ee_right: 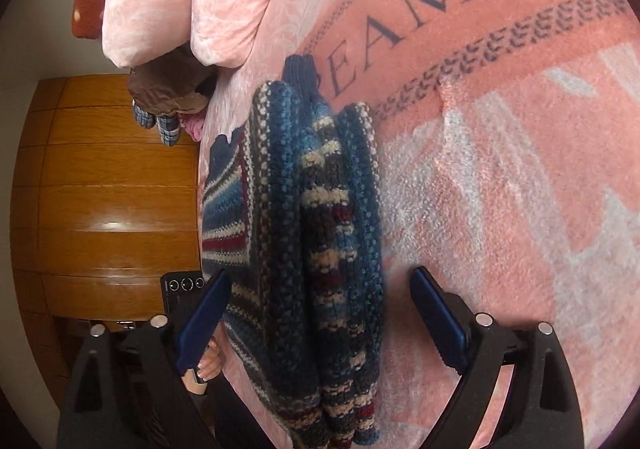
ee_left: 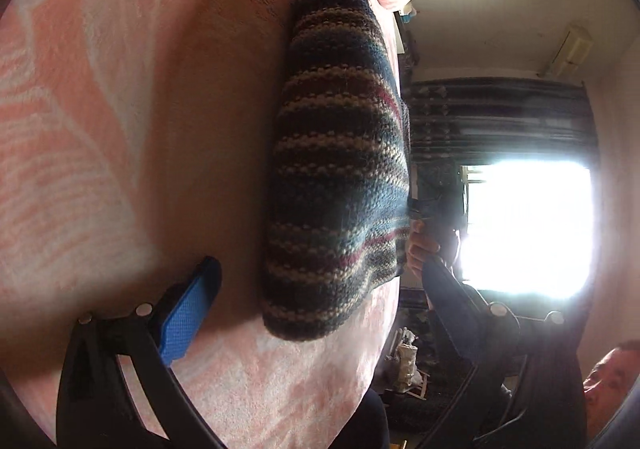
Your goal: Fold small clothes
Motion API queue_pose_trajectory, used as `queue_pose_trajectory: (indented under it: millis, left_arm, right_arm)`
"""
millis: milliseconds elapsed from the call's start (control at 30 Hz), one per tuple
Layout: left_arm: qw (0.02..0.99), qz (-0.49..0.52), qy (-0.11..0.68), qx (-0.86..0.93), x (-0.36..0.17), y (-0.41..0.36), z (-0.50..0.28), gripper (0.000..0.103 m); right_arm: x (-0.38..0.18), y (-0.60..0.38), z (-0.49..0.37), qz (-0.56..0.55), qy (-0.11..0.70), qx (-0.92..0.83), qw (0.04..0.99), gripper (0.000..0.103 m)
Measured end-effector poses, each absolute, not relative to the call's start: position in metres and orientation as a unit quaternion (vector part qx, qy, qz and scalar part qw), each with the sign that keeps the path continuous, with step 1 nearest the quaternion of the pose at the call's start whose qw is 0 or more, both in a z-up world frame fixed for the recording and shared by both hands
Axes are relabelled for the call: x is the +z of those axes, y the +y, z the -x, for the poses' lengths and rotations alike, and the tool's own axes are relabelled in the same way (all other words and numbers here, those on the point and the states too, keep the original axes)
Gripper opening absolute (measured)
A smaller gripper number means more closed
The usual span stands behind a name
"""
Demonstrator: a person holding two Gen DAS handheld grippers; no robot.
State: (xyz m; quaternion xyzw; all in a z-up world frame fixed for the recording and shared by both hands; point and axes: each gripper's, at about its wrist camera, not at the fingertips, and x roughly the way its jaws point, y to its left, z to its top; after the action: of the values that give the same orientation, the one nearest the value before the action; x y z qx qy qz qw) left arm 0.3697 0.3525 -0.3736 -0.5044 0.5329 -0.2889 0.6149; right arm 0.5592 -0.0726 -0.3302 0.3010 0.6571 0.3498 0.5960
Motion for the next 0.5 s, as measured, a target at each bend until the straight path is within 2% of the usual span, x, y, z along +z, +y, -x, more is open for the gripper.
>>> queue_pose_trajectory:
  millis: [167, 333, 500]
  left_arm:
    - [0.594, 0.51, 0.533, -0.321, -0.379, 0.339, -0.392, 0.099]
    - [0.597, 0.457, 0.558, -0.351, -0.38, 0.3, -0.408, 0.1]
    - [0.592, 0.457, 0.576, -0.329, -0.38, 0.302, -0.408, 0.099]
  right_arm:
    - [-0.336, -0.054, -0.574, -0.305, 0.656, 0.37, 0.583, 0.092]
    - [-0.338, -0.031, -0.58, -0.302, 0.649, 0.386, 0.581, 0.094]
    - [-0.337, -0.017, -0.582, -0.299, 0.645, 0.394, 0.583, 0.094]
